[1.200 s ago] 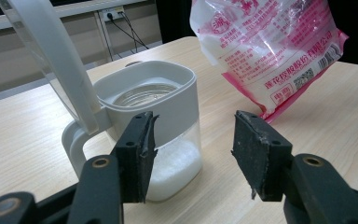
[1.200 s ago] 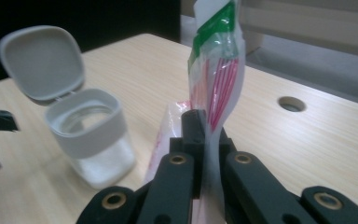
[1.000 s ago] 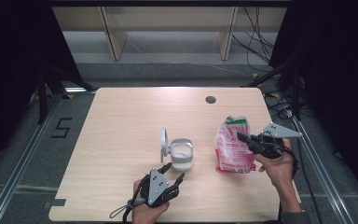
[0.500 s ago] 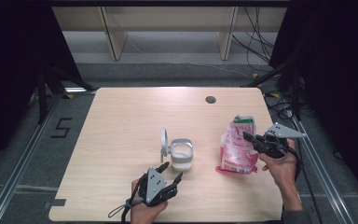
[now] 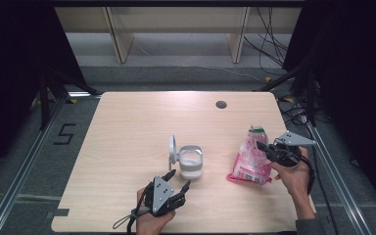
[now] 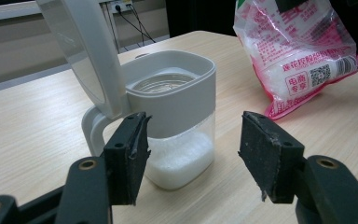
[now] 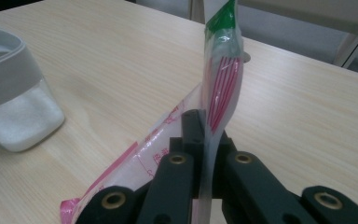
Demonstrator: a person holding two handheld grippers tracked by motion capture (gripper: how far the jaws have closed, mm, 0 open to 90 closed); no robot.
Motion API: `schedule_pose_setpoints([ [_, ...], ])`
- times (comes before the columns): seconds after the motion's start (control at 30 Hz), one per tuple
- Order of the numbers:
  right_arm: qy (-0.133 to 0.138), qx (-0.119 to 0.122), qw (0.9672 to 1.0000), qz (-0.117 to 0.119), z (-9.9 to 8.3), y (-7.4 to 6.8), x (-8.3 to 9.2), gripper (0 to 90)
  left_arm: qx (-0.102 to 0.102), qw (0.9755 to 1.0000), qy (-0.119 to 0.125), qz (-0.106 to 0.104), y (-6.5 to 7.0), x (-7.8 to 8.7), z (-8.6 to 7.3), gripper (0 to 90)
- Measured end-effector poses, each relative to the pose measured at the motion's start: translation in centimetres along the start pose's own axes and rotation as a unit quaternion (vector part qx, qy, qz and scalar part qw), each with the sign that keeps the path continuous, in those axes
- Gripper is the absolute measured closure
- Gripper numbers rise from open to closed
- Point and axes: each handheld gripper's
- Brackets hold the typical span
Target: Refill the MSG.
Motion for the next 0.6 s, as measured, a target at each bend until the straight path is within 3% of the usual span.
schedule_pose_setpoints([
  [0.03,-0.003,-0.005,1.0,0.005,-0.1,0.1,-0.1,90.0,0.007,1.0,0.0,0.002,0.1,0.0,0.0,41.3],
  [0.07,-0.012,-0.015,0.9998,-0.005,-0.2,-0.1,-0.1,90.0,0.004,1.0,0.001,0.002,0.0,0.0,0.0,41.3],
  [0.1,-0.011,-0.01,0.9999,-0.004,-0.3,0.0,-0.2,90.0,-0.002,1.0,0.002,0.0,-0.1,0.0,0.0,41.3],
  [0.2,-0.019,0.003,0.9998,-0.008,-0.6,0.4,-0.5,90.0,0.007,1.0,0.0,0.002,0.1,0.0,0.0,41.3],
  [0.23,-0.026,-0.012,0.9996,-0.005,-0.7,0.2,-0.5,90.0,0.006,1.0,0.001,0.003,0.0,0.0,0.0,41.3],
  [0.27,-0.026,-0.008,0.9996,-0.005,-0.8,0.3,-0.5,90.0,0.0,1.0,0.008,0.0,-0.1,-0.1,0.0,41.3],
  [0.3,-0.026,0.005,0.9997,-0.004,-0.8,0.5,-0.7,90.0,0.01,0.9999,0.007,0.003,0.1,-0.1,-0.1,41.3],
  [0.33,-0.025,-0.015,0.9995,-0.011,-0.9,0.2,-0.6,90.0,0.006,1.0,0.001,0.004,0.0,0.0,0.0,41.3],
  [0.6,-0.037,-0.003,0.9992,-0.015,-1.1,0.5,-0.9,90.0,0.007,1.0,0.002,0.004,-0.1,0.0,0.0,41.2],
])
Point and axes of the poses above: each handheld gripper's, and its own axes: x roughly backward along the jaws, z roughly out of its top, y roughly to its right, and after that the axes turned 1 degree about z, right-handed
